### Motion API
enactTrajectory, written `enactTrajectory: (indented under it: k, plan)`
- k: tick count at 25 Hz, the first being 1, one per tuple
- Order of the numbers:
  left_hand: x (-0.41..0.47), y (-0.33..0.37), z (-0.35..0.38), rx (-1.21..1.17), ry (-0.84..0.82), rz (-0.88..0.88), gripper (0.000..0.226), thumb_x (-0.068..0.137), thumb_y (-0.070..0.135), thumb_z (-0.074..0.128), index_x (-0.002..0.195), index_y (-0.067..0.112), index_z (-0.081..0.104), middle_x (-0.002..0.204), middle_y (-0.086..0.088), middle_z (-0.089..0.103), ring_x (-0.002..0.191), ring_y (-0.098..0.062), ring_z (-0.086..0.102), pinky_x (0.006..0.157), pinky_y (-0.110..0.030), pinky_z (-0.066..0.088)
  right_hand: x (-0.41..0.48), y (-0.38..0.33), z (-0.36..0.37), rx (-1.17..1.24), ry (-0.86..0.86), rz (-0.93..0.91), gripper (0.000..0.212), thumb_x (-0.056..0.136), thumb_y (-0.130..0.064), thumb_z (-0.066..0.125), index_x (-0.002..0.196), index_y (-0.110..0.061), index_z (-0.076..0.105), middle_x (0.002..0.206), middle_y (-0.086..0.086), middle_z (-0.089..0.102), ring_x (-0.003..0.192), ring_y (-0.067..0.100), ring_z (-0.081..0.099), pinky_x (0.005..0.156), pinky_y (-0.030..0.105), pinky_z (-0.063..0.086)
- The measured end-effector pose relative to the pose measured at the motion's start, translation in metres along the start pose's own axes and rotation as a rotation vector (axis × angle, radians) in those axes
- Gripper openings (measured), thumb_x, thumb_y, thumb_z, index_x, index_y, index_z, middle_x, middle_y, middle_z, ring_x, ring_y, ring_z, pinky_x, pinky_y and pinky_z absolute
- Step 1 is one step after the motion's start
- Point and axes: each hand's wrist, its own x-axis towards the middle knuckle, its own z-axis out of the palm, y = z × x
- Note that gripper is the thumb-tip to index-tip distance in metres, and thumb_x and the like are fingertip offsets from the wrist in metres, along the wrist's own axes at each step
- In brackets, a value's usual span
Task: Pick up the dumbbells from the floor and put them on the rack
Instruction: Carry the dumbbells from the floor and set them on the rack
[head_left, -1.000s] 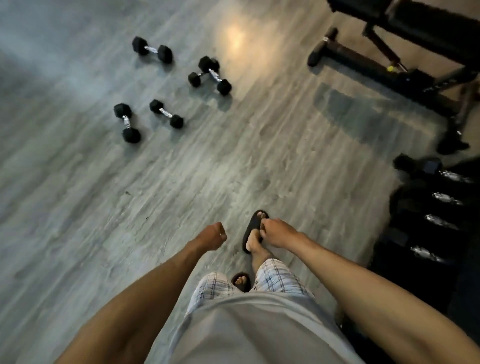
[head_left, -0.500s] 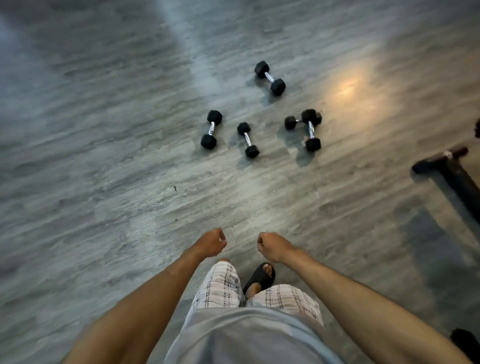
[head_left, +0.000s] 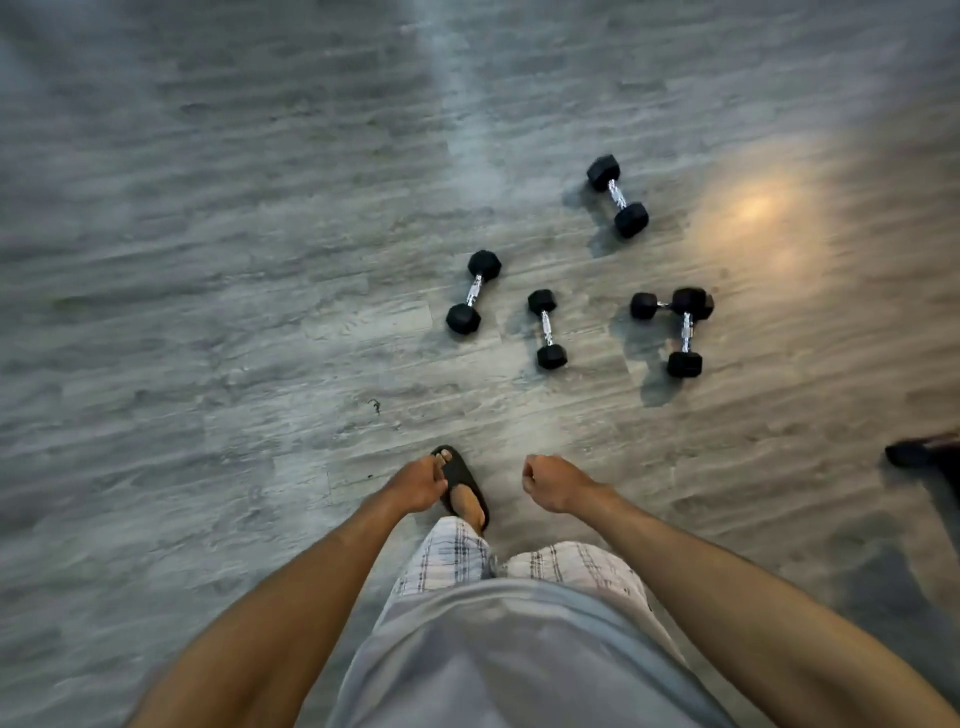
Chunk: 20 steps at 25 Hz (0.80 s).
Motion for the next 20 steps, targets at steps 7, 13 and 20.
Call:
enactTrajectory:
  k: [7, 13, 20]
  plan:
    - [0.073, 0.036, -0.121, 0.06, -0.024, -0.011, 0.02, 0.095, 0.022, 0.054, 0.109, 0.008, 0.059, 0.112, -0.016, 0.066, 0.104, -0.03, 0.064, 0.086, -0.037, 0.053, 0.093, -0.058, -0.109, 0.053, 0.041, -0.038, 0.023, 0.097, -0.021, 0.043, 0.101, -0.006, 0.06, 0.106, 0.017, 0.067, 0.101, 0.033, 0.06, 0.08, 0.037, 0.044]
    - [0.162, 0.094, -0.201, 0.217, -0.077, -0.034, 0.022, 0.094, 0.021, 0.052, 0.111, 0.008, 0.057, 0.114, -0.017, 0.065, 0.104, -0.032, 0.063, 0.088, -0.041, 0.055, 0.176, -0.06, -0.188, 0.186, 0.059, -0.005, 0.02, 0.094, -0.023, 0.042, 0.081, -0.015, 0.056, 0.105, 0.021, 0.066, 0.098, 0.035, 0.061, 0.071, 0.031, 0.036]
    - [0.265, 0.194, -0.279, 0.347, -0.168, 0.024, 0.023, 0.095, 0.025, 0.053, 0.112, 0.01, 0.058, 0.112, -0.017, 0.067, 0.102, -0.031, 0.065, 0.088, -0.042, 0.055, 0.273, -0.043, -0.279, 0.32, 0.021, 0.082, 0.026, 0.091, -0.022, 0.046, 0.102, -0.006, 0.063, 0.103, 0.016, 0.07, 0.097, 0.036, 0.065, 0.082, 0.041, 0.052]
